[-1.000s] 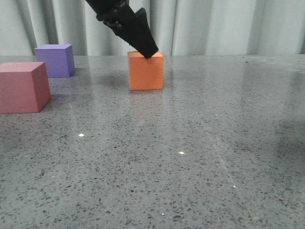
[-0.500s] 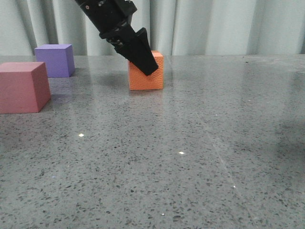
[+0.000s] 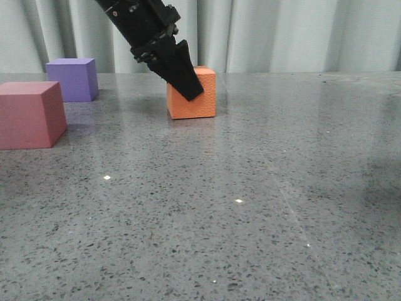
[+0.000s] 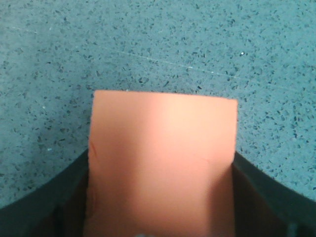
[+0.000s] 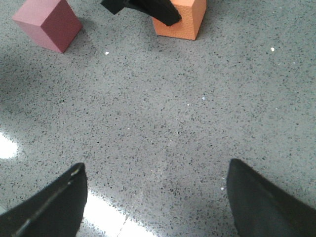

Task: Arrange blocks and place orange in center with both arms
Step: 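Reach the left gripper to the orange cube and grasp it, then lift the orange cube and carry it toward the purple cube, then lower the orange cube between purple and pink cubes, release it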

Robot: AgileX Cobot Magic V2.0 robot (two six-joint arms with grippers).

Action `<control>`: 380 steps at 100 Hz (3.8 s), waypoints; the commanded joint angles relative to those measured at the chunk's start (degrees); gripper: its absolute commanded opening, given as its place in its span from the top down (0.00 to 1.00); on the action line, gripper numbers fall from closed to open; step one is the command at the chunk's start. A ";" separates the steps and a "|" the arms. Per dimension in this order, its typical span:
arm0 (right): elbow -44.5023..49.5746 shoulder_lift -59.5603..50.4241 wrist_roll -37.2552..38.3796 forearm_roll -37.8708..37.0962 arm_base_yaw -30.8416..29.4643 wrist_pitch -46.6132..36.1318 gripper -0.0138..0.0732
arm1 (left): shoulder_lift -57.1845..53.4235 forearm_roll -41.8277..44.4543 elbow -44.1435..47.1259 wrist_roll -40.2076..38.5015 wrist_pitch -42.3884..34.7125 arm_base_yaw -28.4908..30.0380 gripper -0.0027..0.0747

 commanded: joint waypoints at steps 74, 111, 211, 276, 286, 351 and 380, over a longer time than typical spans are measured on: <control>-1.41 -0.55 -0.55 1.12 -0.22 -5.43 0.17 | -9.06 24.19 -21.77 -59.30 7.74 5.35 0.75; -1.41 -0.55 -0.55 1.23 -0.22 -6.33 0.17 | -15.22 31.25 -12.13 -67.66 7.74 5.92 0.75; -1.41 -0.55 -0.55 1.23 -0.22 -6.35 0.17 | -25.57 41.37 23.71 -89.91 -14.05 5.92 0.75; -1.41 -0.55 -0.55 1.28 -0.22 -6.35 0.17 | -20.43 40.02 25.46 -91.03 -16.38 5.92 0.74; -1.41 -0.55 -0.55 1.28 -0.22 -6.35 0.17 | -20.33 40.02 25.46 -89.95 -16.29 5.92 0.68; -1.41 -0.55 -0.55 1.67 -0.22 -6.34 0.17 | -26.52 40.89 25.46 -89.21 -18.18 5.79 0.14; -1.41 -0.61 -0.55 1.67 -0.22 -6.77 0.17 | -37.10 43.37 26.29 -84.21 -18.77 5.79 0.28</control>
